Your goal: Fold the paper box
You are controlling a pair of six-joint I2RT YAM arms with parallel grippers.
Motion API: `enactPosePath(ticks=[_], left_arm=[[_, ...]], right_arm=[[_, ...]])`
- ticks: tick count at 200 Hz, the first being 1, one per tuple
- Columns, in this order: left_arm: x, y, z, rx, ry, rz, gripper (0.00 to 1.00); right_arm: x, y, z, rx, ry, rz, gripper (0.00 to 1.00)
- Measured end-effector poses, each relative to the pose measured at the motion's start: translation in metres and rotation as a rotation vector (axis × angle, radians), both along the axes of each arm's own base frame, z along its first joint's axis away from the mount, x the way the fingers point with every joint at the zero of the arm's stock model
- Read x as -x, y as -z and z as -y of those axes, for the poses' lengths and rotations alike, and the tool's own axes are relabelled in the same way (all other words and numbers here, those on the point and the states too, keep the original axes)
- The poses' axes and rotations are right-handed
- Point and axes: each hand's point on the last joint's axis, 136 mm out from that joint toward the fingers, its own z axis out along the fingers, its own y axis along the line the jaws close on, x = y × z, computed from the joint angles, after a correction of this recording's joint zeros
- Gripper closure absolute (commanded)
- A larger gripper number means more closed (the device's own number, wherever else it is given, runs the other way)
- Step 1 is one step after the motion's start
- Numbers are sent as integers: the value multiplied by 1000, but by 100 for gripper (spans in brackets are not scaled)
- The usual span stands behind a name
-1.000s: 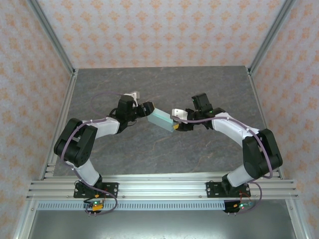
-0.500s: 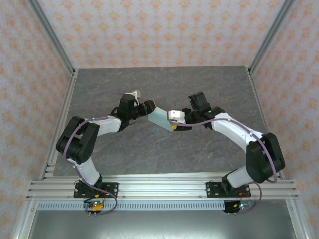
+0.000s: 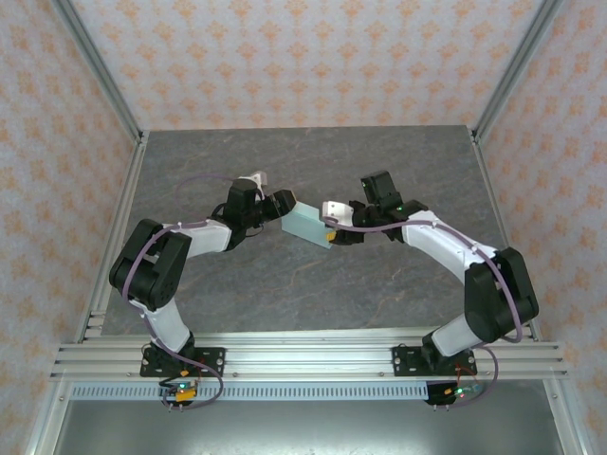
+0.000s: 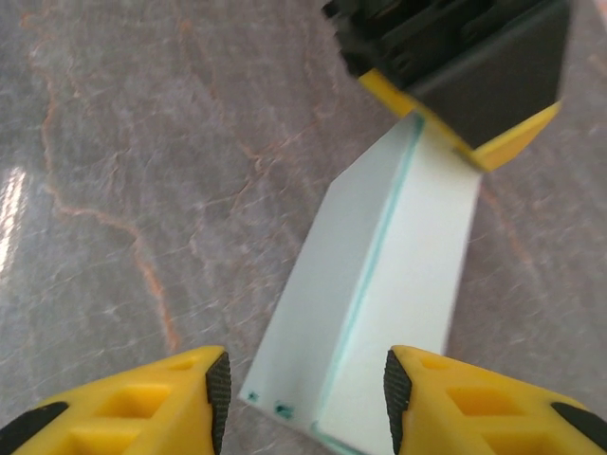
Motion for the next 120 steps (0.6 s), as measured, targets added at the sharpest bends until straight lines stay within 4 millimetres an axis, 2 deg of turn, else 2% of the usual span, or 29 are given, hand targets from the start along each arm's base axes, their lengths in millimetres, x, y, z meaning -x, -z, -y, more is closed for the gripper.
enactPosePath(ticks=[20, 40, 46, 76, 106, 120], left_arm=[[0, 0, 0, 2, -1, 0, 29], [0, 0, 0, 4, 0, -2, 29], [1, 0, 1, 5, 3, -3, 29], [1, 0, 2, 8, 10, -4, 29], [2, 0, 3, 10, 13, -4, 29], [2, 0, 2, 11, 12, -4, 29]], right_arm=[[-2, 5, -1, 2, 0, 1, 52], [5, 36, 3, 34, 2, -57, 53], [7, 38, 2, 20, -8, -60, 53], [7, 33, 4, 19, 7, -31, 51], [3, 21, 5, 7, 37, -11, 37], [-2, 11, 3, -13, 49, 15, 36]])
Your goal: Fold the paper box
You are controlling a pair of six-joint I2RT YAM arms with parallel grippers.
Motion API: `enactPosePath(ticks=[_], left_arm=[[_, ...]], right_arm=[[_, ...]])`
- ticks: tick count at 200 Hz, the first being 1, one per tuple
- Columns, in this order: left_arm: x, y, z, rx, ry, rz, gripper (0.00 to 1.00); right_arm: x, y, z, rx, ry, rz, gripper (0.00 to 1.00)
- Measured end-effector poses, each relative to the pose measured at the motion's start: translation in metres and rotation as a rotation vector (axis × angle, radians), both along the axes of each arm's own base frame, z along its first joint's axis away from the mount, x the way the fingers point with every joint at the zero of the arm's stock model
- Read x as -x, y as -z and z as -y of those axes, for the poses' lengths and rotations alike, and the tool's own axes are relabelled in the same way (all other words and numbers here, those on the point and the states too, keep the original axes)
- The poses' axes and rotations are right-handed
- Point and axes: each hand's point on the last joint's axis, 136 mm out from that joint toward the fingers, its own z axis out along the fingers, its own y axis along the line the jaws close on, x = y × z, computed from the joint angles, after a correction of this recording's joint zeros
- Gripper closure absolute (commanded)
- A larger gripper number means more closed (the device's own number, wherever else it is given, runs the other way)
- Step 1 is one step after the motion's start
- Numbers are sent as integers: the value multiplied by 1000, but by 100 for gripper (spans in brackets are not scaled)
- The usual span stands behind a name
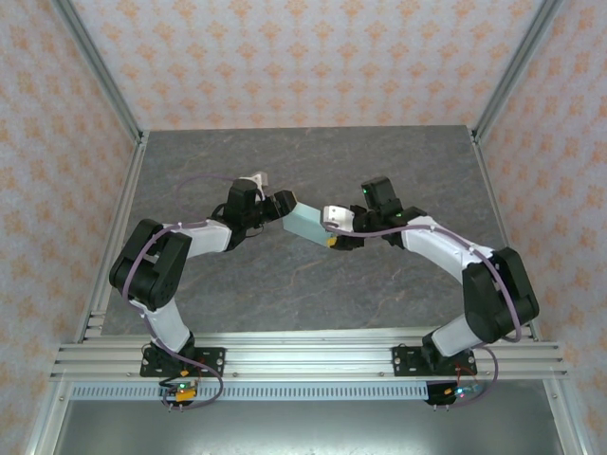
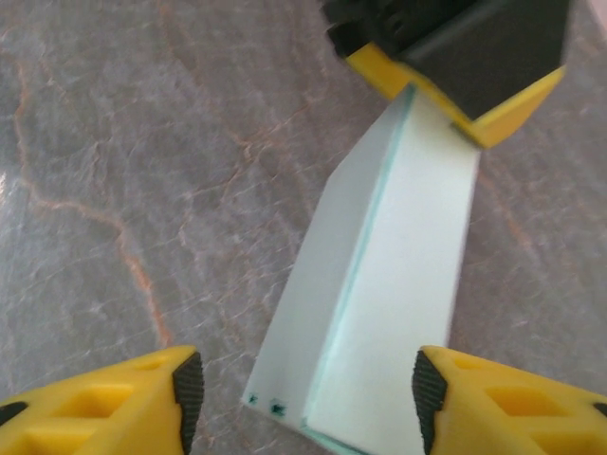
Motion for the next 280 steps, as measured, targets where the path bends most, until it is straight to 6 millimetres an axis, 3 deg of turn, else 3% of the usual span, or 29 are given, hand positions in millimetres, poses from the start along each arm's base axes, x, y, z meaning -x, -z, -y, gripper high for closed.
enactPosePath(ticks=[33, 62, 92, 150, 214, 280], left_arm=[[1, 0, 0, 9, -4, 5, 29], [2, 1, 0, 19, -6, 5, 29], [2, 0, 0, 22, -4, 5, 29], [6, 0, -1, 30, 5, 6, 21], [16, -2, -19, 28, 10, -18, 21], [30, -4, -21, 37, 33, -43, 21]], right_arm=[[-18, -4, -4, -15, 41, 21, 33], [-27, 28, -3, -3, 109, -46, 34], [-24, 59, 5, 34, 172, -120, 47], [-25, 59, 6, 26, 192, -138, 58], [-28, 59, 12, 55, 154, -189, 58], [-30, 60, 19, 79, 143, -236, 58]])
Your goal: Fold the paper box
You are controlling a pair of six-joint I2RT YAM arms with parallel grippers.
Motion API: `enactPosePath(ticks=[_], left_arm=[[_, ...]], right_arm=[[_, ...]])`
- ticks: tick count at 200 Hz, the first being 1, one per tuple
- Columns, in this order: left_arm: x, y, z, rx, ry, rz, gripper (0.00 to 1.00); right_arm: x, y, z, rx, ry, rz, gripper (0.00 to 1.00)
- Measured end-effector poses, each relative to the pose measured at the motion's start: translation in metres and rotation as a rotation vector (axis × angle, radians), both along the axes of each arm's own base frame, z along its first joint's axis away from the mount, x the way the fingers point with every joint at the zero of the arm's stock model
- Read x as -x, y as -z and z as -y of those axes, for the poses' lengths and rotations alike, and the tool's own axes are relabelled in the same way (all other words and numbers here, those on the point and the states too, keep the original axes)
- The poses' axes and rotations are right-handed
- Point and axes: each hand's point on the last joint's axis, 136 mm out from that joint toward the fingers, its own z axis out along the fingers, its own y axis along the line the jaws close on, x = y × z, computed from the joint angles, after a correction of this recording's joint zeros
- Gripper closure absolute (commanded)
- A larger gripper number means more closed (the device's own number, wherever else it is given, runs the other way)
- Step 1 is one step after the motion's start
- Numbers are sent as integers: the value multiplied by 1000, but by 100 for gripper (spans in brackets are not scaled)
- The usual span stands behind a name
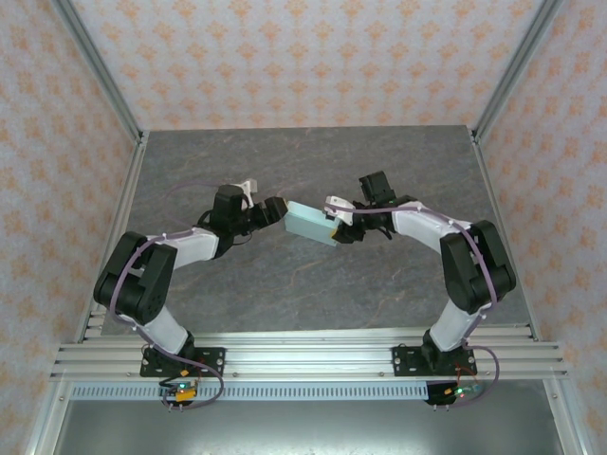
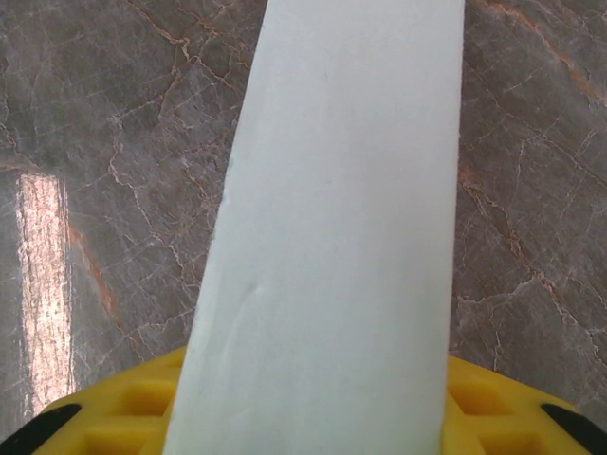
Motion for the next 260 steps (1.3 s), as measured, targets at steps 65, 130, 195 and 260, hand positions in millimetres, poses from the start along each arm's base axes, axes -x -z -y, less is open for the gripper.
enactPosePath(ticks=[65, 130, 195, 260], left_arm=[[-9, 9, 5, 6, 18, 44, 28], [-11, 5, -2, -131, 27, 89, 32], [-13, 4, -7, -168, 6, 97, 32], [-12, 3, -4, -181, 7, 89, 31]], right_arm=[[-4, -1, 4, 13, 3, -6, 59], [-7, -5, 3, 18, -5, -3, 51], [-7, -40, -5, -69, 4, 28, 35], [2, -90, -13, -125, -117, 151, 36]])
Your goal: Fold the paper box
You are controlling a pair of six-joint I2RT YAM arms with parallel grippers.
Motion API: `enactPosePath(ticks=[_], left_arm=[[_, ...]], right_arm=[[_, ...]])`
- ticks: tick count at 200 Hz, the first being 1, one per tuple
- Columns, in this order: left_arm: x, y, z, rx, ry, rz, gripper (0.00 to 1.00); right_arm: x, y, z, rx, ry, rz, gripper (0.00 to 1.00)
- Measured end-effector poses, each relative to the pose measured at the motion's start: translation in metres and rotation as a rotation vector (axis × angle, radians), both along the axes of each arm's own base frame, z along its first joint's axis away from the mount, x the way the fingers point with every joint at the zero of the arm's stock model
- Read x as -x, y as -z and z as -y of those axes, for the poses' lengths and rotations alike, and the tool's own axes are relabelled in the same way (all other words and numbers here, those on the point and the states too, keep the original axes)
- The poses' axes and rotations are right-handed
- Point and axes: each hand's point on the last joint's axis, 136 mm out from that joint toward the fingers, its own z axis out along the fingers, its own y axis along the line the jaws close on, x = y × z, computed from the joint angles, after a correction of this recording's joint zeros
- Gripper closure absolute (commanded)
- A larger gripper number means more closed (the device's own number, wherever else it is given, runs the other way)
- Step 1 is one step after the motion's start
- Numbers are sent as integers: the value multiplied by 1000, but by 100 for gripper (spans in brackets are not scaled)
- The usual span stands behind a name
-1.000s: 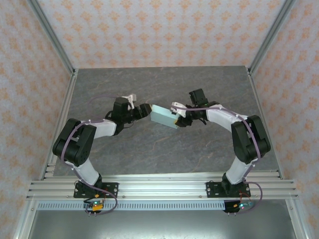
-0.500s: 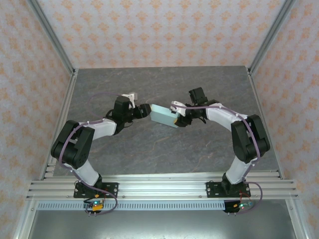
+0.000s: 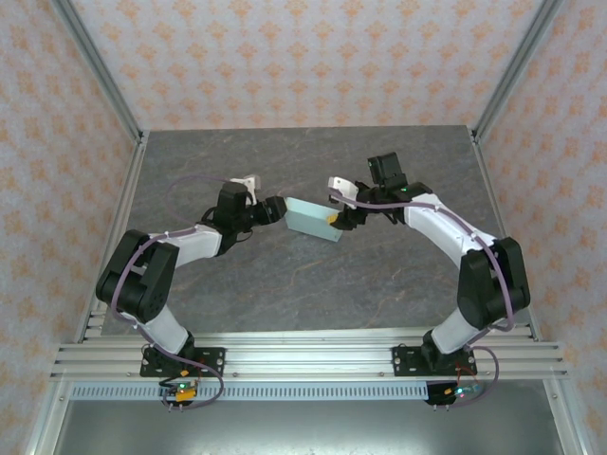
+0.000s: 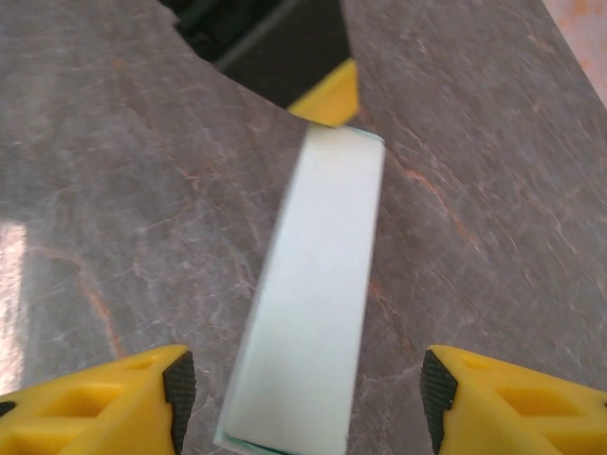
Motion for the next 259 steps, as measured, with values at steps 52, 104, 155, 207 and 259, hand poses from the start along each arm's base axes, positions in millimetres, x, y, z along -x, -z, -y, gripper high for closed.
enactPosePath(ticks=[52, 104, 155, 207, 259], left_arm=[[-1, -2, 15, -8, 27, -12, 31], [-5, -1, 17, -14, 24, -13, 31], [-5, -1, 17, -14, 20, -13, 31], [-1, -2, 17, -12, 15, -16, 31], [4, -3, 18, -24, 10, -9, 31]], right_arm=[[25, 38, 5, 45, -73, -106, 47], [27, 49, 10, 45, -45, -99, 44], [22, 32, 18, 47, -2, -32, 42], [3, 55, 33, 99, 163, -22, 30], [-9, 57, 39, 97, 259, -18, 30]])
